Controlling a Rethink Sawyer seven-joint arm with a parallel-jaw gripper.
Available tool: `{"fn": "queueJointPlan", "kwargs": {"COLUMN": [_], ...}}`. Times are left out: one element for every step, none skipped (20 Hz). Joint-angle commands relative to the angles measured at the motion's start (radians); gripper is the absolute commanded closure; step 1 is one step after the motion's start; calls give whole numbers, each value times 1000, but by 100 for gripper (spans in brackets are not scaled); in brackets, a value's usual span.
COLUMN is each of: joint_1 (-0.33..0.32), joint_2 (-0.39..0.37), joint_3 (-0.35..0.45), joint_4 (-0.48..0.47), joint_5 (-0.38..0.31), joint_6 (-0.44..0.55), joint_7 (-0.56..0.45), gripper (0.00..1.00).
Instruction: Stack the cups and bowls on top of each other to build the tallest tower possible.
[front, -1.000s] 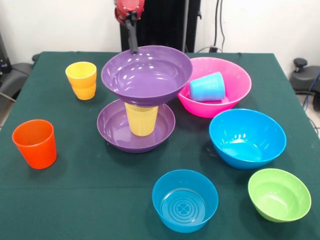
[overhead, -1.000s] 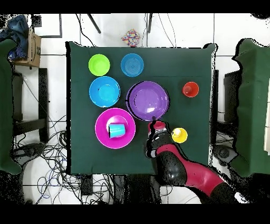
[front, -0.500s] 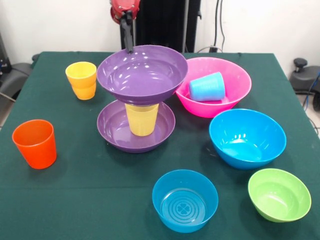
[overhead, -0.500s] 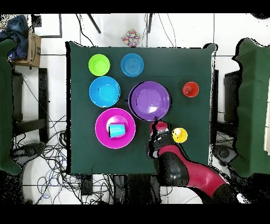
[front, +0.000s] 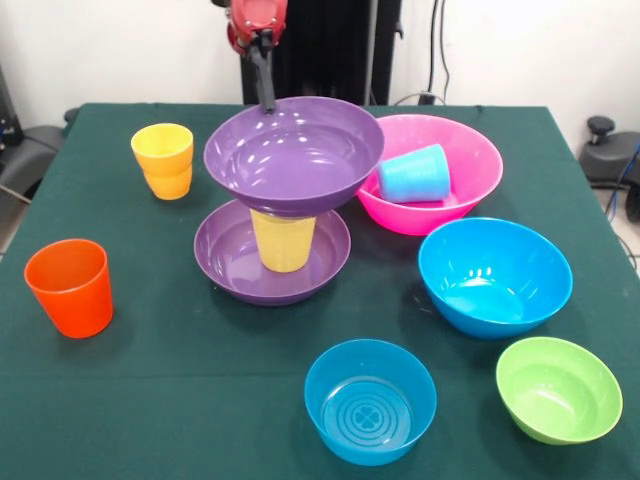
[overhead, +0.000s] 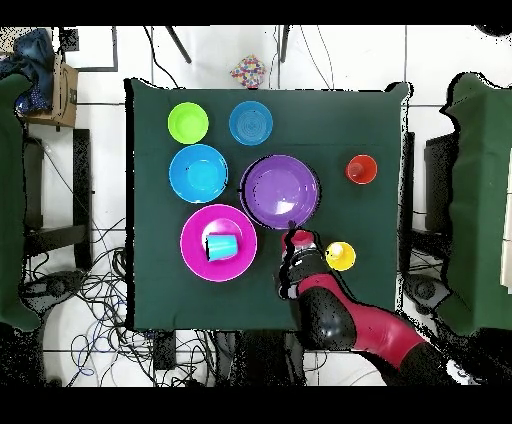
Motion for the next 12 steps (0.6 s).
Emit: {"fn": "queueJointPlan", "kwargs": {"joint_1": [9,9,9,10,8,7,6,5,-2,-9,-13,-15], "joint_2": [75,75,74,72,71,75,78,81,89,94,96,94], "joint_3": [-4,-2,2,1,3,3,3,3,9,14,17,19], "joint_4": [-112,-113,-115,-115,-117,-119,-121,-122,-125,-126,-128,-127], "joint_5": [-90,-91,-91,-91,-95,-99,-102,-105,-109,-115,-119,-118], "joint_6": [3,6,11,11,15,15,14,13,15,15,16,20], "joint_7": [22,24,26,30,32,34,35,35,37,40,40,42], "gripper": [100,100,100,100,100,100,100,100,100,100,100,100]}}
